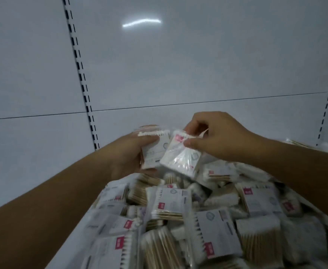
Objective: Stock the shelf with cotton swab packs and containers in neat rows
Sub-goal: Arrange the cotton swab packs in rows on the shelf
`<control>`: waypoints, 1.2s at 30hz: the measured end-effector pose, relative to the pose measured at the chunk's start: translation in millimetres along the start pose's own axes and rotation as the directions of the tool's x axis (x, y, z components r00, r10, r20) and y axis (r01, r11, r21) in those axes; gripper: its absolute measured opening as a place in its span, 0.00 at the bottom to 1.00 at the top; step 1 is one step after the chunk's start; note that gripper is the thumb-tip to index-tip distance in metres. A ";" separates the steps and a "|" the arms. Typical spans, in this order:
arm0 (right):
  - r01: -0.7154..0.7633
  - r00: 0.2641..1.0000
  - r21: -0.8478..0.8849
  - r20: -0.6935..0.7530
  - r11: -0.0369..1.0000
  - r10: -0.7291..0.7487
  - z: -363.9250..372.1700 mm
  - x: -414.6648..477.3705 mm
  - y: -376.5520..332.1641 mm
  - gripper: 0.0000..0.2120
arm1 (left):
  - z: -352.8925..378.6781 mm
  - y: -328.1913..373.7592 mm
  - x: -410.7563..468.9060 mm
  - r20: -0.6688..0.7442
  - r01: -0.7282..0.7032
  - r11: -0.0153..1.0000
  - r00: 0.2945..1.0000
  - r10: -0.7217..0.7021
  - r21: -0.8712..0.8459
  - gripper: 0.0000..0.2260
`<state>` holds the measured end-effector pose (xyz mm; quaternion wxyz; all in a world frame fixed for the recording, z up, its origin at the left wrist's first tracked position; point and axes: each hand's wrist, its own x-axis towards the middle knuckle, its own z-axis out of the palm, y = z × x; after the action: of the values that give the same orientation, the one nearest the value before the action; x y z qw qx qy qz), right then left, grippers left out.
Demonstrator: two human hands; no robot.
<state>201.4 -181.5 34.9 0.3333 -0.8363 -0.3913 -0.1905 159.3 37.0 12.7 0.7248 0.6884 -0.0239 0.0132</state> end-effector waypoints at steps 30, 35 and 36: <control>0.036 0.814 0.603 0.445 0.797 -0.374 136.4 40.9 -172.7 0.20 | -148.5 -59.4 -255.0 -0.628 -0.290 0.955 0.755 0.190 -0.059 0.12; -0.015 0.701 0.674 0.534 0.739 -0.473 233.0 37.6 -326.9 0.12 | -221.3 -61.5 -368.5 -0.779 -0.354 0.935 0.593 0.201 -0.028 0.23; -0.014 0.691 0.680 0.537 0.733 -0.484 255.3 33.3 -358.6 0.12 | -237.3 -61.7 -393.3 -0.797 -0.367 0.930 0.571 0.199 -0.031 0.23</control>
<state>-43.5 185.5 20.6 0.3978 -0.6186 -0.6367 0.2318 -226.3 276.1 -81.7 0.7133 0.5269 0.1821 0.4247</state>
